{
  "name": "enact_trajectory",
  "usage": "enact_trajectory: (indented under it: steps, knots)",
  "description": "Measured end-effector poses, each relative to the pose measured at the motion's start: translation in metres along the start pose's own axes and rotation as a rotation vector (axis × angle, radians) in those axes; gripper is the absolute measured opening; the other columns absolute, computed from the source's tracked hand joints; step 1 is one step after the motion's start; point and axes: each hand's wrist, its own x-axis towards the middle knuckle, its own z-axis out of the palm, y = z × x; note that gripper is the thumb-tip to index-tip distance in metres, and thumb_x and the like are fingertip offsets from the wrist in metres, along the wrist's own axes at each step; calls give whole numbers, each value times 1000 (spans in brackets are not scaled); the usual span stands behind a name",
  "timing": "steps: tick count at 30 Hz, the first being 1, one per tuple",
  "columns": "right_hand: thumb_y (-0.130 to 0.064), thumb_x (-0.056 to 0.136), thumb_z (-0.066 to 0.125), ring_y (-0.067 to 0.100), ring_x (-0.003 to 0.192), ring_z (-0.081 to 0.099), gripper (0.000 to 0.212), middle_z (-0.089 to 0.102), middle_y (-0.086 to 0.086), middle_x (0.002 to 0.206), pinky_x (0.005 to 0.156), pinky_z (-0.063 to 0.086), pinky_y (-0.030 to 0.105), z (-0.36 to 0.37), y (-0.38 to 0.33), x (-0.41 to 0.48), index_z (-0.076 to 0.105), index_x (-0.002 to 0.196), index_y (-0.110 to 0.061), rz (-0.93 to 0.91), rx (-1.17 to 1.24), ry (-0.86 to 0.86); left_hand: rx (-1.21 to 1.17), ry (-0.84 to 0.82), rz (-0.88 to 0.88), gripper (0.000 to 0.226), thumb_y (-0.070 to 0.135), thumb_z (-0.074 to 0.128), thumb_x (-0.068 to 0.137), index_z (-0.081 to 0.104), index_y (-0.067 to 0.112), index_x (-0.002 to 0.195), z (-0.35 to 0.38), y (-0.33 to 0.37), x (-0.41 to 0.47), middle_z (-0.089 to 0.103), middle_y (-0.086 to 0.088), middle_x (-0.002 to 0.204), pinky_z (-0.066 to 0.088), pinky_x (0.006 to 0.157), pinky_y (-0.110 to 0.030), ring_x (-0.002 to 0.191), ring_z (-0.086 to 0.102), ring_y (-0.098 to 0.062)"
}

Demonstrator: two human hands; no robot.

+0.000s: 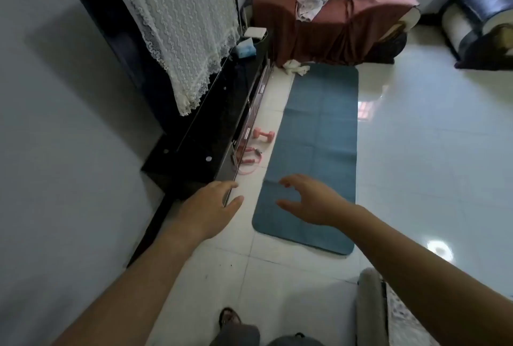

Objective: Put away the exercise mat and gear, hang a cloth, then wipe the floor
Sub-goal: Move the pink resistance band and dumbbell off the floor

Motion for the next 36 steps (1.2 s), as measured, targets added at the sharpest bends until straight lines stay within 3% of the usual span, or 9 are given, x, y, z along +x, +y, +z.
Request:
enact_trajectory:
  steps: [4,19,27,36]
  knots:
    - [-43,89,55,16,115,50,53,51,-1,131,96,40,28,-1,0,40,41,135,-22,29,10,-37,-30,-23,-38,45,47,45,92,45,29,134,0,-15,44,49,3,136,45,94,-33,118,50,-18]
    - [-43,88,57,15,115,50,52,54,-3,129,94,39,27,-40,29,212,44,134,-23,367,116,82,50,-195,194,46,45,45,93,45,25,134,-43,-48,298,46,1,139,45,96,-39,122,48,-20]
    - [-43,89,56,16,116,50,52,53,-2,130,94,40,28,-52,50,243,43,134,-22,437,167,80,50,-284,203,46,45,45,93,44,25,135,-31,-47,343,46,1,139,44,99,-38,124,46,-18]
    - [-43,89,55,18,118,49,52,51,0,133,96,39,29,-63,99,283,43,135,-20,330,219,-39,96,-292,50,47,45,46,92,44,26,135,-24,-37,365,47,-2,138,43,99,-40,123,47,-21]
